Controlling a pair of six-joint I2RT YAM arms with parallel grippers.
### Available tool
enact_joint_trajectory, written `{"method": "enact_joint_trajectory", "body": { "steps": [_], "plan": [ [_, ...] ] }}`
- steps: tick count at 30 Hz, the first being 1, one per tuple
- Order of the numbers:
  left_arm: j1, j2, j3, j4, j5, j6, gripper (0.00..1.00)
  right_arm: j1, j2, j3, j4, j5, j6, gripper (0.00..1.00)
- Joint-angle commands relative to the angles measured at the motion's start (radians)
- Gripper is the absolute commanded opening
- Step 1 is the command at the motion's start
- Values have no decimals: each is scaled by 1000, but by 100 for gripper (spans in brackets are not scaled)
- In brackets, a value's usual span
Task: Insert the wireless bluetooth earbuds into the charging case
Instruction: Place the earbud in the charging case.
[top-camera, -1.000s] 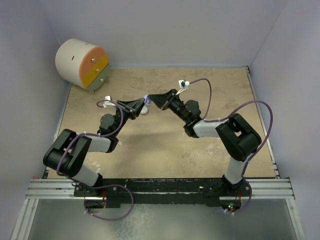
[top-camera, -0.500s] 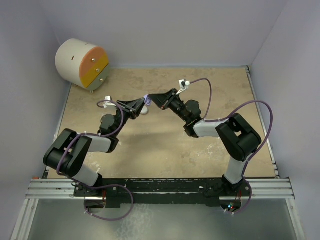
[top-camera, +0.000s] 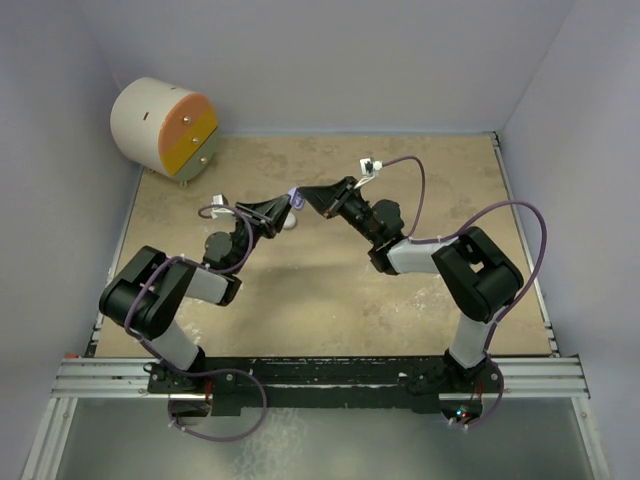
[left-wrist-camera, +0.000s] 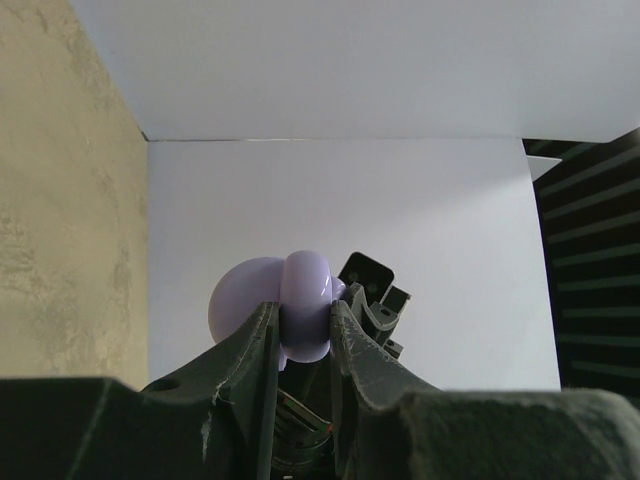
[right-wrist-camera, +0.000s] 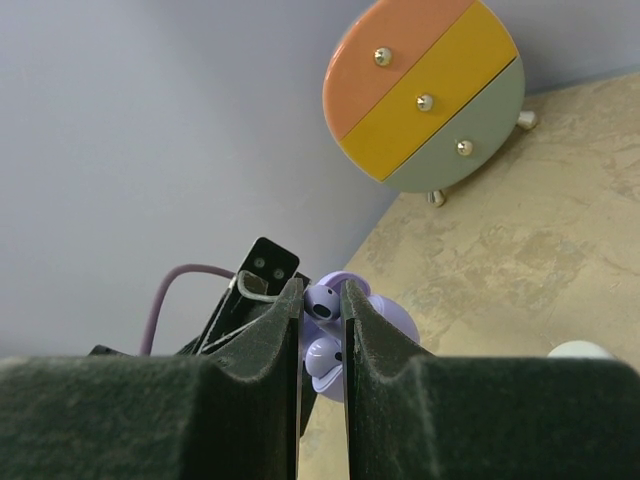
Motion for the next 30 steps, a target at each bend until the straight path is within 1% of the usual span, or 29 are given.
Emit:
{"method": "enact_joint_trajectory", "body": {
  "steps": [1,9,26,27,29,30],
  "plan": [
    [-12,29,29,194,-29,-46,0,3,-11,18,47,-20,10,0],
    [-15,6,20,198,-65,-31,0,4,-21,19,8,-1,8,0],
    [-30,-90,3,92,-139,26,0,3,-27,30,-47,16,-11,0],
    [-32,-91,3,91,-140,26,0,3,-27,32,-51,15,-12,0],
    [-33,-91,3,90,-142,26,0,3,-27,35,-54,11,-17,6],
    [-34,-91,4,90,-142,27,0,3,-27,35,-55,9,-19,6]
  ]
}}
